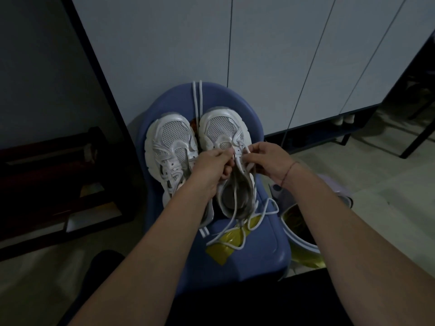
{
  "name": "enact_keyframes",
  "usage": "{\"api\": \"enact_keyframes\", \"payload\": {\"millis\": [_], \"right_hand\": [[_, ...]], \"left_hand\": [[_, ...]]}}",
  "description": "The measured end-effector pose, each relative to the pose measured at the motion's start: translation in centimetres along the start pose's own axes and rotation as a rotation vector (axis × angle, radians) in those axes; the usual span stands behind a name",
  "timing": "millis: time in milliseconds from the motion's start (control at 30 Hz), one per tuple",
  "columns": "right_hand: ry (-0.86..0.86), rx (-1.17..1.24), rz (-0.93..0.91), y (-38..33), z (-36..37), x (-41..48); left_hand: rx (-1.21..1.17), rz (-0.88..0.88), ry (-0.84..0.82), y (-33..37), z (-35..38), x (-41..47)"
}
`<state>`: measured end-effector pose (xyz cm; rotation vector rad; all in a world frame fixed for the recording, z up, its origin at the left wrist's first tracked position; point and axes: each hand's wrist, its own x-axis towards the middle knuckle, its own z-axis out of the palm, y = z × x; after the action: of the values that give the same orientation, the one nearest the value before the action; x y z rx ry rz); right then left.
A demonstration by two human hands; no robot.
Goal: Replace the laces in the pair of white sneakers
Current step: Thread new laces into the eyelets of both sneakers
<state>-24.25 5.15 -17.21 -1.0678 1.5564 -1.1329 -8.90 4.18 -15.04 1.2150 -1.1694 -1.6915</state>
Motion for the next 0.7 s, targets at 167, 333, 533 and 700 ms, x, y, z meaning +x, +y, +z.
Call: {"api": "enact_keyframes", "payload": {"millis": [167, 333, 533, 700], "right_hand": [[-0.093, -0.064, -0.039, -0.2, 0.1, -0.7], [-0.063, -0.171, -0.075, -0.2, 0.0, -0.6], [0.023, -0.179, -0.059, 0.1, 0.1, -0.3], [0.099, -0.156, -0.018, 0.6, 0.0, 0.0]], "left_hand": [[0.028, 0.011, 0.029, -0.2, 0.3, 0.0], [0.016, 0.013, -0.016, -0.1, 0.3, -0.1], [0.166, 0.052, -0.170, -0.1, -0.1, -1.2], [0.336, 0.053, -0.333, -0.7, -1.3, -3.1]]}}
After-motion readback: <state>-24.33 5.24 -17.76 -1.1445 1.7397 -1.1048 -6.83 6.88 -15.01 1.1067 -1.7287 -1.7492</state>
